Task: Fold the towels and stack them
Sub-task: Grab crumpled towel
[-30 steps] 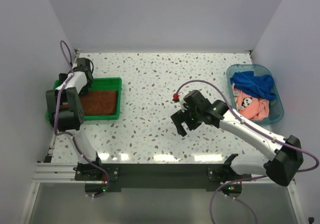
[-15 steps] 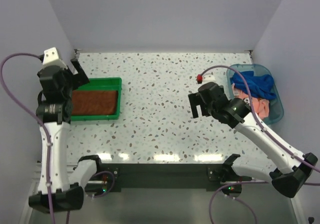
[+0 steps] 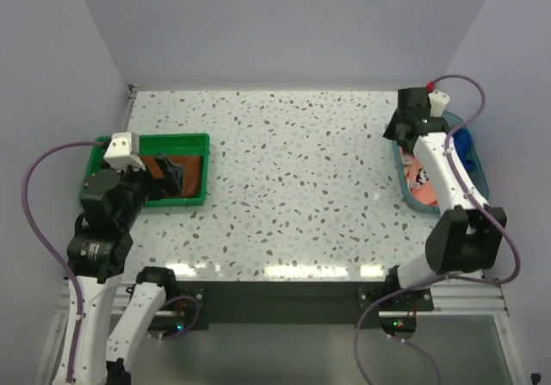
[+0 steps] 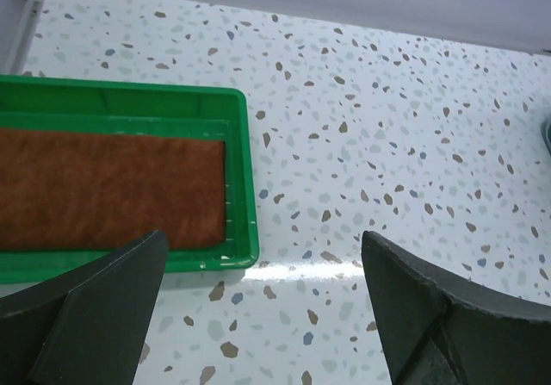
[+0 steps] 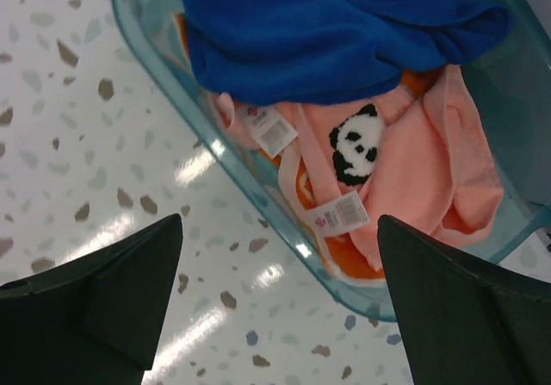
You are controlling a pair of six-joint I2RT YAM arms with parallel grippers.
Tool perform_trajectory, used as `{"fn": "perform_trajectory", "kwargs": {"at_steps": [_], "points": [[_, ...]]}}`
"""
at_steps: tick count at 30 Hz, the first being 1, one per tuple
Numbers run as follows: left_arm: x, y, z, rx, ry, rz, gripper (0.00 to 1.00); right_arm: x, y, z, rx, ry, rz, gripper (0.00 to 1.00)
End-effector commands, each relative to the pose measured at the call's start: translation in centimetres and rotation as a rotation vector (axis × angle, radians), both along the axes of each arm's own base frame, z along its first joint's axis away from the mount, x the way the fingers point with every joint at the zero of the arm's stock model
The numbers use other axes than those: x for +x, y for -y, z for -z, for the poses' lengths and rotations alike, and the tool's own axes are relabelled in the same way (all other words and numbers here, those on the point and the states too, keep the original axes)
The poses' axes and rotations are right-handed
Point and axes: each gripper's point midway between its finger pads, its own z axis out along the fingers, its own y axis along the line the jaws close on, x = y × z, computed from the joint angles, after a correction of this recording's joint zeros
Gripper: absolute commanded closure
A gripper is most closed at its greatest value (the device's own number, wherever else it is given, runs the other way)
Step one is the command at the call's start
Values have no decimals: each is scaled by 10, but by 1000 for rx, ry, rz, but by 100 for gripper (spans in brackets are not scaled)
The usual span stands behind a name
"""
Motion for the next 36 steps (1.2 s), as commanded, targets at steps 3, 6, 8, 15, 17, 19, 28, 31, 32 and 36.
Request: {"fn": "perform_trajectory", "kwargs": {"at_steps": [3,6,8,15,17,19,28,31,32,36], "points": [[-10,29,19,-38,-41,138,0,51,50,-2,47,178,283,1],[-10,38,25,-45,-51,182,0,62,66,28,70,152,355,2],[-11,43,28,-41,-58,206,0,65,77,48,81,127,399,3],[-10,49,28,15,-68,260,0,78,102,64,82,188,432,32],[-9,49,28,19,-69,261,0,79,110,63,65,183,422,51],[-8,51,28,19,-71,265,0,81,115,60,53,176,415,80],[-1,53,28,12,-71,266,0,104,93,-36,28,310,130,100],[5,53,31,21,-86,259,0,116,57,-78,18,320,-12,100],[6,53,32,21,-92,260,0,120,33,-99,-13,351,-84,100],[12,56,34,14,-109,266,0,121,-43,-142,-38,414,-282,100]]}}
